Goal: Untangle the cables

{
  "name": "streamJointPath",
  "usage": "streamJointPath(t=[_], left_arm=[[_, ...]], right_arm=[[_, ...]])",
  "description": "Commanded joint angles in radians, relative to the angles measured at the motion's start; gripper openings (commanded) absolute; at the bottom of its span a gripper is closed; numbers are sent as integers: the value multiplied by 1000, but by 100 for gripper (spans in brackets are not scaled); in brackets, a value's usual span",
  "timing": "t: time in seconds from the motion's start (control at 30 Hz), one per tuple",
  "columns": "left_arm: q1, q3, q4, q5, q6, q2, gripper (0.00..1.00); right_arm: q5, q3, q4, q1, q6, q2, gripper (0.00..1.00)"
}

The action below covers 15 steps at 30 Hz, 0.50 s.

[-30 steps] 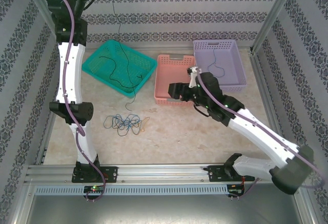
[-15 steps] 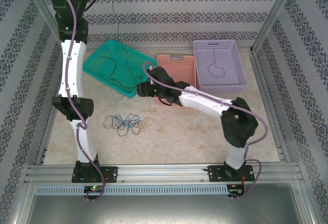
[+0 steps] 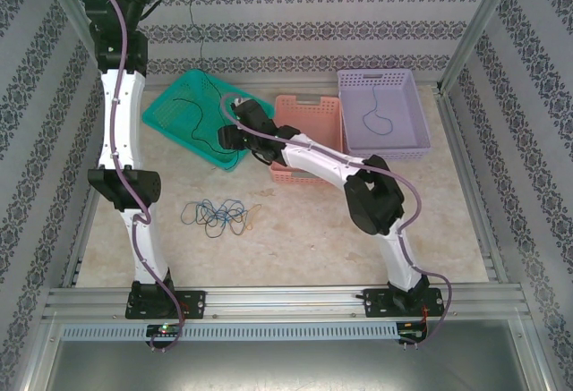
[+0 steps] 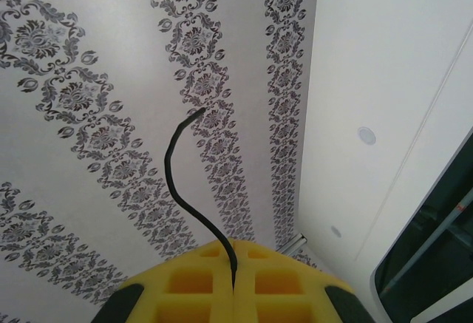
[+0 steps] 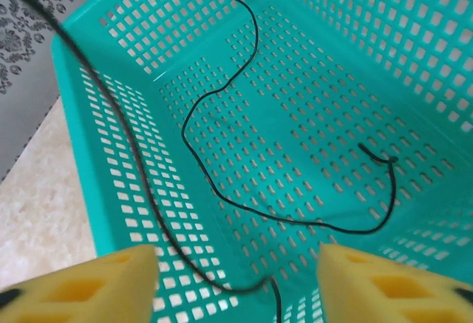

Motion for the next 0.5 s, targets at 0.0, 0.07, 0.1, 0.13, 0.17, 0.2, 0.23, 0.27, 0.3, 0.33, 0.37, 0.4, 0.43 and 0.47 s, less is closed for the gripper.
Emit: streamJointPath(t=[0.0,0.07,0.1,0.13,0.17,0.2,0.23,0.27,0.3,0.33,0.37,0.4,0.43,0.47], left_arm=[[19,19,-1,41,-14,0,0],[22,18,-16,51,-4,-5,0],[23,17,-28,55,2,-8,0],[25,17,-45,63,13,-11,0],[26,15,-69,71,27,-15,0],[27,11,-101,80,46,-21,0],[27,4,-127,87,68,-28,0],[27,-6,-164,97,102,-35,0],[27,-15,-220,103,144,-46,0],[27,-26,-272,104,183,-55,0],[27,-43,-322,103,229,-66,0],[27,-62,-369,97,270,-78,0],[27,-82,-407,90,305,-87,0],[27,-106,-442,78,342,-99,0]], right_arm=[[-3,83,2,-9,-11,60,46],[6,116,9,-18,-8,83,29],[7,124,18,-22,-7,85,18],[4,127,30,-27,-11,85,7],[4,128,44,-31,-16,77,0],[5,126,56,-33,-24,62,0],[7,125,62,-34,-37,45,0],[9,124,66,-33,-54,22,0],[8,123,62,-33,-68,-1,0],[7,124,56,-33,-77,-21,0],[6,122,48,-34,-81,-45,0],[4,122,38,-34,-82,-67,0],[0,124,27,-37,-81,-83,0],[-4,126,14,-37,-78,-99,0]])
